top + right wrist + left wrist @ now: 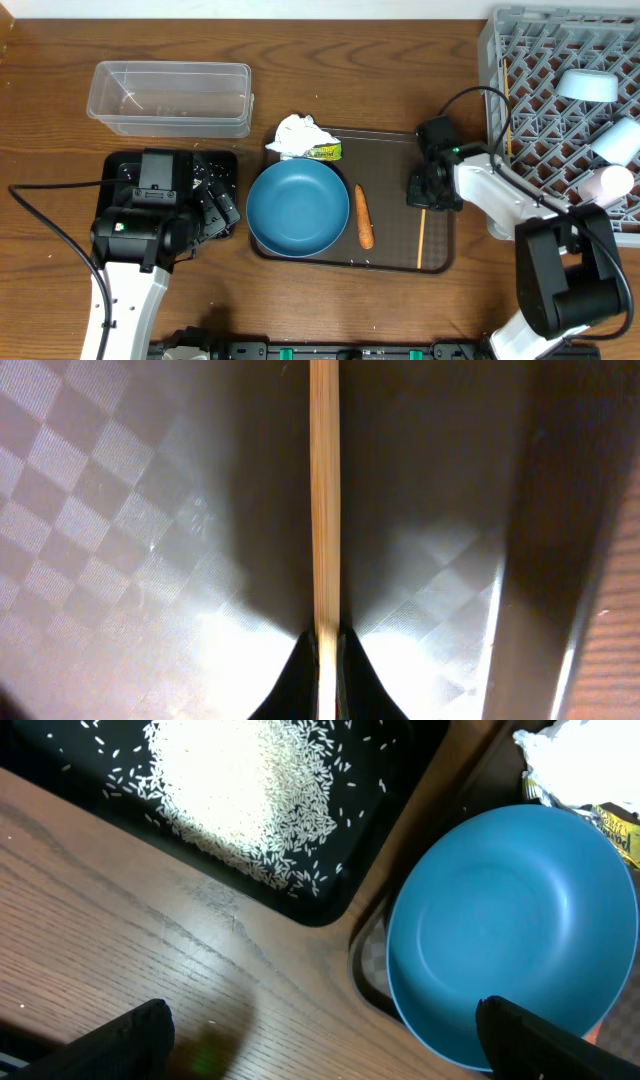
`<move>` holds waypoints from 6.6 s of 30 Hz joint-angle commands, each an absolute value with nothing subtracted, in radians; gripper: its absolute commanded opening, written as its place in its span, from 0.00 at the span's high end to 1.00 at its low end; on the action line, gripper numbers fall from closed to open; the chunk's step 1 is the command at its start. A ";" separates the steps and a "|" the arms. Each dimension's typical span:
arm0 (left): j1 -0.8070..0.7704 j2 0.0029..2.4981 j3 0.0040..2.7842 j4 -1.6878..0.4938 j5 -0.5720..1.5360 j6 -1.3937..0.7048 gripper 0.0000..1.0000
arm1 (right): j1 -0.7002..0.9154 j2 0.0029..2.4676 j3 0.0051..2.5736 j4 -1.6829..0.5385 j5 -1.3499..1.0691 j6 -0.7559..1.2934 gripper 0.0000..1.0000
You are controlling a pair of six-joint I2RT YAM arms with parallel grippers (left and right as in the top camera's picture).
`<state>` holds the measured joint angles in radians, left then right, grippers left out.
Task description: Sort waste into correct bins and load items into the dishwasher rack
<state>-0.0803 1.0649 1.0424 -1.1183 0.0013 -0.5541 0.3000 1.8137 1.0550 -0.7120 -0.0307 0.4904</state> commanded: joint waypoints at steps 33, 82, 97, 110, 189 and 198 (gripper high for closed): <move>-0.077 1.065 1.055 -1.119 0.000 -0.562 0.01 | -0.175 1.968 1.834 -0.828 0.001 0.017 0.94; -0.077 1.065 1.055 -1.119 0.000 -0.563 0.01 | 0.352 1.841 1.710 -1.274 -0.131 0.385 0.01; -0.077 1.065 1.055 -1.119 0.000 -0.563 0.01 | 0.017 1.482 1.758 -1.422 0.194 0.385 0.01; -0.077 1.065 1.055 -1.119 0.000 -0.563 0.01 | -0.059 1.490 1.701 -1.459 0.149 0.388 0.01; -0.855 1.251 1.063 -0.975 -0.056 -0.772 0.02 | -0.059 1.490 1.701 -1.459 0.149 0.388 0.01; -0.858 1.274 1.102 -0.978 -0.097 -0.763 0.02 | -0.059 1.490 1.701 -1.459 0.149 0.388 0.01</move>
